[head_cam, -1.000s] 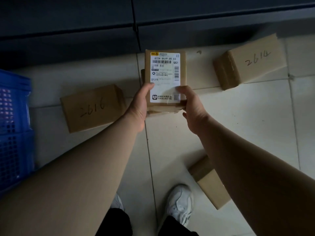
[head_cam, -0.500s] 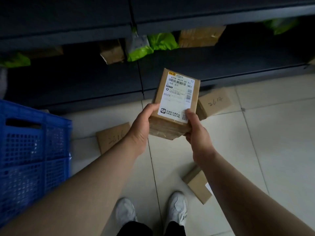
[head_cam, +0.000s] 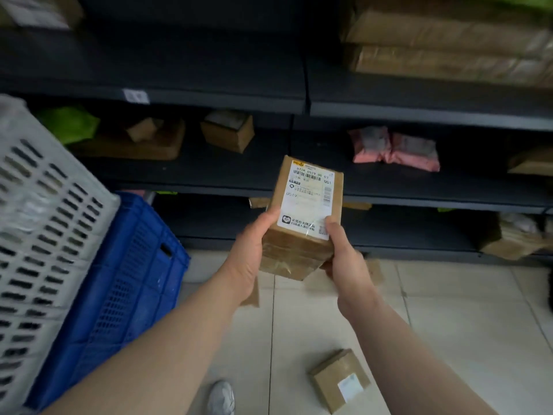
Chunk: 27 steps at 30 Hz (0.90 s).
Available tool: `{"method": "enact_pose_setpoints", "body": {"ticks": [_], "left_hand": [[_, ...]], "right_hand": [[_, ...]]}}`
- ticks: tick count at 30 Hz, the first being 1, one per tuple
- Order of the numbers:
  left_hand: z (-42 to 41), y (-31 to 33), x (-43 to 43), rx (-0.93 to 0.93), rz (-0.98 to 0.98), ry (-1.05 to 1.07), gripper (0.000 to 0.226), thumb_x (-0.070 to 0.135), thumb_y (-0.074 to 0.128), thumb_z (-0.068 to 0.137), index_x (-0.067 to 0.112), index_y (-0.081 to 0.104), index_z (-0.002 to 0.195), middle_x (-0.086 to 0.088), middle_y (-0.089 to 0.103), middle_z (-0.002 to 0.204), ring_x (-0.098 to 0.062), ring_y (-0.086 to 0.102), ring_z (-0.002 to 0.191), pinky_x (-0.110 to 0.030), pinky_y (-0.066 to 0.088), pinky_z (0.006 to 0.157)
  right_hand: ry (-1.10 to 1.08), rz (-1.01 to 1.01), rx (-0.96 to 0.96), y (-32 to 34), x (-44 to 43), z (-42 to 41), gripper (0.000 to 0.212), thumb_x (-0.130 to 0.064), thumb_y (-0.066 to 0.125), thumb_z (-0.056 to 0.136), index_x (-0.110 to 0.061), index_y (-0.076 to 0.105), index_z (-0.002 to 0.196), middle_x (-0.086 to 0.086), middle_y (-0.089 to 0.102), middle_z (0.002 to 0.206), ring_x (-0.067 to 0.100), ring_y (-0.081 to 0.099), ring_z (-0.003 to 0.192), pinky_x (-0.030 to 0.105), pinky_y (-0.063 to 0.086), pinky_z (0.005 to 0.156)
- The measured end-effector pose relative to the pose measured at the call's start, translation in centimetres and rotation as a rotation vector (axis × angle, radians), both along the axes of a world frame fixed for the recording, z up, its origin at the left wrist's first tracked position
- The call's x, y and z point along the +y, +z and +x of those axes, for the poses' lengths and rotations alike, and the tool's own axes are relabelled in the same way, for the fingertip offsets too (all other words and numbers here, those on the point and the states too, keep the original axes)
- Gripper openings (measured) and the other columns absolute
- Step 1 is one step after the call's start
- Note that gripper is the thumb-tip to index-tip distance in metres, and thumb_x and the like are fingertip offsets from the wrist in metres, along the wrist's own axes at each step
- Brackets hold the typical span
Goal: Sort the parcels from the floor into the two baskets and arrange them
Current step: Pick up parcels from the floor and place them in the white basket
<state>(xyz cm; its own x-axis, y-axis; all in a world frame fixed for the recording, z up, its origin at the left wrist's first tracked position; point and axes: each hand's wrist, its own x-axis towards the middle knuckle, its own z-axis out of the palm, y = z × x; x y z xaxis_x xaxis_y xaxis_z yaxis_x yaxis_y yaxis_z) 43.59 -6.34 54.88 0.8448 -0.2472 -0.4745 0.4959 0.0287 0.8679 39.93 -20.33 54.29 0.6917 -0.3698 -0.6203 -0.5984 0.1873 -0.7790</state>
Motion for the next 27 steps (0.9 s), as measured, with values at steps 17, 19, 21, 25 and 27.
{"method": "enact_pose_setpoints", "body": {"ticks": [17, 19, 21, 25, 27], "left_hand": [[-11.5, 29.8, 19.7, -0.26, 0.03, 0.441, 0.043, 0.061, 0.046, 0.091, 0.032, 0.069, 0.112, 0.006, 0.075, 0.099, -0.01, 0.07, 0.087, -0.021, 0.05, 0.061], [-12.2, 31.2, 23.0, -0.255, 0.028, 0.48, 0.041, 0.058, 0.048, 0.091, 0.029, 0.072, 0.107, 0.004, 0.076, 0.094, -0.01, 0.071, 0.081, -0.019, 0.05, 0.057], [-12.4, 31.6, 26.7, -0.21, 0.031, 0.516, 0.044, 0.06, 0.051, 0.089, 0.026, 0.074, 0.104, 0.001, 0.077, 0.092, -0.018, 0.071, 0.086, -0.028, 0.052, 0.067], [-12.4, 31.1, 35.0, -0.137, 0.053, 0.547, 0.041, 0.059, 0.054, 0.088, 0.025, 0.073, 0.101, 0.0, 0.077, 0.086, -0.021, 0.071, 0.088, -0.035, 0.054, 0.078], [-12.6, 30.5, 39.4, -0.098, 0.07, 0.537, 0.039, 0.059, 0.052, 0.089, 0.027, 0.072, 0.099, 0.003, 0.076, 0.079, -0.018, 0.071, 0.081, -0.03, 0.054, 0.072]], "right_hand": [[0.49, 0.044, -0.265, 30.2, 19.0, -4.9, 0.043, -0.062, 0.05, 0.09, -0.021, 0.061, 0.1, 0.002, 0.069, 0.099, 0.018, 0.062, 0.091, 0.034, 0.04, 0.088], [0.542, 0.046, -0.262, 31.3, 22.4, -4.8, 0.039, -0.061, 0.048, 0.092, -0.024, 0.059, 0.094, 0.001, 0.067, 0.096, 0.016, 0.06, 0.088, 0.034, 0.039, 0.087], [0.582, 0.063, -0.241, 31.5, 26.1, -4.7, 0.037, -0.06, 0.047, 0.094, -0.025, 0.059, 0.092, 0.002, 0.068, 0.096, 0.018, 0.062, 0.088, 0.031, 0.043, 0.08], [0.648, 0.042, -0.18, 30.8, 34.4, -4.3, 0.042, -0.06, 0.045, 0.095, -0.022, 0.06, 0.101, 0.004, 0.067, 0.095, 0.02, 0.063, 0.086, 0.028, 0.041, 0.064], [0.67, 0.034, -0.144, 30.2, 38.8, -4.1, 0.05, -0.062, 0.046, 0.093, -0.017, 0.058, 0.112, 0.005, 0.067, 0.096, 0.021, 0.063, 0.088, 0.03, 0.043, 0.073]]}}
